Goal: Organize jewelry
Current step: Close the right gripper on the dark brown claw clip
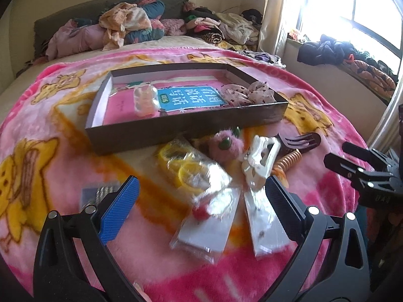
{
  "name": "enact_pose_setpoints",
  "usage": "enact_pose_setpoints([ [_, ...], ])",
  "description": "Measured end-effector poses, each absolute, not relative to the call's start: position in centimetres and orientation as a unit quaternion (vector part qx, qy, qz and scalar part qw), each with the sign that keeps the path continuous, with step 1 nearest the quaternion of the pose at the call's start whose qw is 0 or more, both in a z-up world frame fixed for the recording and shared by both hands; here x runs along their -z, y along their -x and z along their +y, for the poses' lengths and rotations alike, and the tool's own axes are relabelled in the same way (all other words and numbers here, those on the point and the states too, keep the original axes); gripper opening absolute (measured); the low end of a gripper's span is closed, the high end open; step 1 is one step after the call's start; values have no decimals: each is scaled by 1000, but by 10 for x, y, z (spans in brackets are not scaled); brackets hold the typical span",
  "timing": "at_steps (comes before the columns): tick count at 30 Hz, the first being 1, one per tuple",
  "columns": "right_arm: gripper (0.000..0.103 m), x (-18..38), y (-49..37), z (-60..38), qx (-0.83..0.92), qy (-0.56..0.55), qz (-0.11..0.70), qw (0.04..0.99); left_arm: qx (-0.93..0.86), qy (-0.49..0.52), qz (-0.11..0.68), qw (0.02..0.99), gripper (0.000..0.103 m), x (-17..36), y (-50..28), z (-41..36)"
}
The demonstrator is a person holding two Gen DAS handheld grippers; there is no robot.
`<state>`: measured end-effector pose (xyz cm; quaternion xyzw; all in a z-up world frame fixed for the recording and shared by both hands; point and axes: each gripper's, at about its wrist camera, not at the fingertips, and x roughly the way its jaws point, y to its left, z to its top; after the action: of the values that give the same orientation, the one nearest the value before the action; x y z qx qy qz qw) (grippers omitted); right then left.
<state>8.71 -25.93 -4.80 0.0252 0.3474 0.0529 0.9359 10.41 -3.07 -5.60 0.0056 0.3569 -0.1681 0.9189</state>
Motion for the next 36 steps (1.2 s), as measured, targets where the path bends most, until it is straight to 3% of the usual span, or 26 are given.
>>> enact_pose_setpoints([
  [6,95,56,-97,-273,-36,-48,363,930,172,3,374,911,91,61,-121,-36],
  [11,94,63,-110,-283,-28,-68,377,923,170,23,389,905,83,66,-129,-32],
  [19,67,78,-134,-293,-34,-103,404,908,172,38,395,902,70,68,-137,-28],
  [23,55,80,-139,-294,-43,-114,405,906,175,38,397,900,56,68,-140,-29],
  [28,33,75,-140,-295,-54,-118,396,909,176,36,400,899,48,69,-141,-30],
  [36,15,60,-132,-290,-100,-135,367,915,180,39,397,899,41,68,-135,-29],
])
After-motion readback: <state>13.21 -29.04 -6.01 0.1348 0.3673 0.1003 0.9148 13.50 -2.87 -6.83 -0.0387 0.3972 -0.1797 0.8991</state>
